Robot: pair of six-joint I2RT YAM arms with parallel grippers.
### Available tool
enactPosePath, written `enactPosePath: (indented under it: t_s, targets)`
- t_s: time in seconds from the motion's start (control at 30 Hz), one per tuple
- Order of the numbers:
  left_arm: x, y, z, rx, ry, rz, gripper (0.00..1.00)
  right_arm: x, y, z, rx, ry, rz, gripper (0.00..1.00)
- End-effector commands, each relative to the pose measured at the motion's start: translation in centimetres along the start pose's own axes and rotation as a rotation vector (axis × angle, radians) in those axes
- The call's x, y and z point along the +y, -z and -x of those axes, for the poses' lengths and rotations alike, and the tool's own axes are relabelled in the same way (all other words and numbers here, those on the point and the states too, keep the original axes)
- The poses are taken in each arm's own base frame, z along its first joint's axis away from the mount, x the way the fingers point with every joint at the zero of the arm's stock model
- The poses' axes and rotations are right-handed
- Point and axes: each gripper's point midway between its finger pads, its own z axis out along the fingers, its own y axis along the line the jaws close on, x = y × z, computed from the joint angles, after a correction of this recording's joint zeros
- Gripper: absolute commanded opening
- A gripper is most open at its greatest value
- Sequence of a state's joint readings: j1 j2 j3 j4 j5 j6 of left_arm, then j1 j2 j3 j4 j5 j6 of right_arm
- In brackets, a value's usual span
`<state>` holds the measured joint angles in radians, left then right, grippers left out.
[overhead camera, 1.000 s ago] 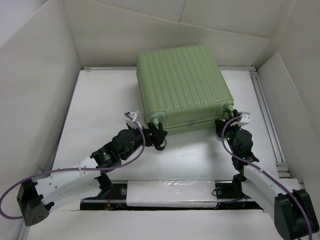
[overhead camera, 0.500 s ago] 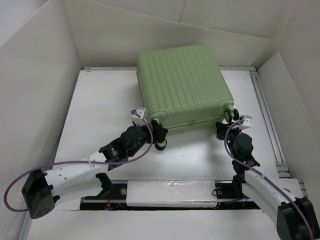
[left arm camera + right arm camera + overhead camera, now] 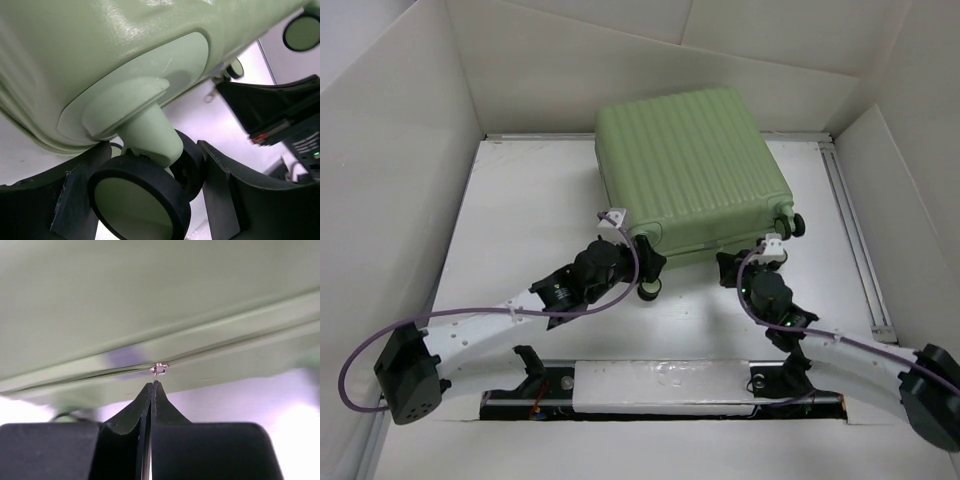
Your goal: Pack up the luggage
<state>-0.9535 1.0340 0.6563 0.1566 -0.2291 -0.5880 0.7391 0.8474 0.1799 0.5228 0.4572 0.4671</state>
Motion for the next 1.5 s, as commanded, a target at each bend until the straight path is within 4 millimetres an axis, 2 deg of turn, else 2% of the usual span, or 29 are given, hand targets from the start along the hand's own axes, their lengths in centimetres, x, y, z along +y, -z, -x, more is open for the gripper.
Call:
enactPosePath:
  t_s: [0.0,0.03,0.07,0.13,0.17,0.23,0.27,0.3,0.33,0.4,0.43,0.57,0.63,0.73,0.77,0.83,0.87,0.9,0.97,1.0,1.07,1.1,1.13,1.17,1.2,1.27,1.3,1.33,1.47]
  targets:
    - [-7.7,-0.4,4.4,-0.087,0.041,-0.28,0.0,7.9,0.1,0.0,0.019,-0.06,0.213,0.0]
    - [-8.5,0.0,4.5,-0.073,0.038,-0.319,0.0,10.2,0.6,-0.9,0.049,-0.066,0.274,0.0]
    - [-9.4,-0.1,4.8,-0.069,0.046,-0.347,0.0,12.2,0.5,-0.5,0.042,-0.078,0.31,0.0]
    - [-10.5,0.5,4.6,-0.04,0.05,-0.402,0.0,15.5,0.3,-2.6,0.077,-0.086,0.372,0.0]
    - [-11.2,0.8,5.0,-0.036,0.064,-0.428,0.0,19.1,1.1,-2.7,0.087,-0.11,0.447,0.0]
    - [-12.3,2.4,6.0,-0.047,0.096,-0.489,0.0,22.4,1.2,-5.2,0.125,-0.126,0.512,0.0]
    - [-13.1,3.4,6.0,-0.036,0.104,-0.528,0.0,24.5,2.3,-6.1,0.144,-0.147,0.567,0.0]
    - [-13.4,4.0,6.4,-0.041,0.115,-0.546,0.0,26.7,2.5,-5.8,0.126,-0.187,0.605,0.0]
    - [-13.8,5.3,7.5,-0.07,0.13,-0.572,0.0,27.9,2.5,-6.6,0.105,-0.217,0.641,0.0]
    - [-13.9,6.2,7.3,-0.064,0.162,-0.589,0.0,30.0,3.2,-7.1,0.095,-0.316,0.682,0.0]
    - [-14.1,6.9,7.8,-0.075,0.174,-0.601,0.0,31.1,3.2,-6.4,0.063,-0.368,0.704,0.0]
    - [-14.4,8.0,7.8,-0.072,0.197,-0.63,0.0,33.1,2.8,-6.6,-0.001,-0.478,0.728,0.0]
    - [-14.3,7.9,7.6,-0.061,0.204,-0.624,0.0,33.1,3.1,-6.8,0.008,-0.471,0.701,0.0]
    - [-14.2,7.8,7.7,-0.074,0.208,-0.623,0.0,30.8,3.4,-6.1,-0.025,-0.493,0.602,0.0]
    - [-14.6,8.1,8.3,-0.09,0.223,-0.642,0.0,29.8,3.7,-6.8,-0.02,-0.474,0.59,0.0]
    - [-15.0,7.4,7.7,-0.059,0.216,-0.645,0.0,29.5,4.7,-5.8,-0.031,-0.483,0.6,0.0]
    - [-15.6,7.6,8.4,-0.06,0.214,-0.657,0.0,29.5,5.7,-6.5,-0.009,-0.459,0.598,0.0]
    - [-15.7,7.5,8.5,-0.053,0.203,-0.648,0.0,28.0,5.9,-7.1,-0.003,-0.436,0.542,0.0]
    - [-14.2,6.7,9.5,-0.085,0.148,-0.523,0.0,27.0,7.6,-8.0,0.045,-0.348,0.5,0.13]
    - [-13.3,6.7,10.0,-0.106,0.131,-0.466,0.0,25.3,7.9,-8.8,0.058,-0.296,0.451,0.19]
    - [-10.3,7.4,12.1,-0.213,0.101,-0.315,0.18,23.5,9.0,-9.4,0.132,-0.231,0.386,0.35]
    - [-8.7,7.7,11.9,-0.214,0.09,-0.246,0.44,22.3,9.6,-9.8,0.156,-0.204,0.339,0.39]
    - [-7.4,8.7,12.2,-0.242,0.098,-0.209,0.53,19.0,9.8,-11.9,0.218,-0.037,0.244,0.43]
    - [-6.1,8.8,11.9,-0.248,0.097,-0.159,0.59,18.7,10.5,-10.4,0.23,-0.132,0.212,0.44]
    - [-3.7,8.3,10.2,-0.226,0.094,-0.072,0.62,17.9,11.1,-10.1,0.239,-0.108,0.19,0.46]
    - [-1.9,8.6,8.7,-0.221,0.116,-0.046,0.58,15.6,11.5,-8.5,0.247,-0.041,0.15,0.53]
    - [-1.1,8.4,7.5,-0.206,0.123,-0.034,0.54,15.4,11.7,-7.6,0.249,-0.045,0.147,0.56]
    - [0.5,7.5,4.9,-0.164,0.14,-0.003,0.51,15.1,11.8,-6.7,0.241,-0.044,0.142,0.59]
    - [2.8,7.3,1.5,-0.155,0.185,-0.003,0.44,14.9,12.2,-1.7,0.215,-0.044,0.126,0.69]
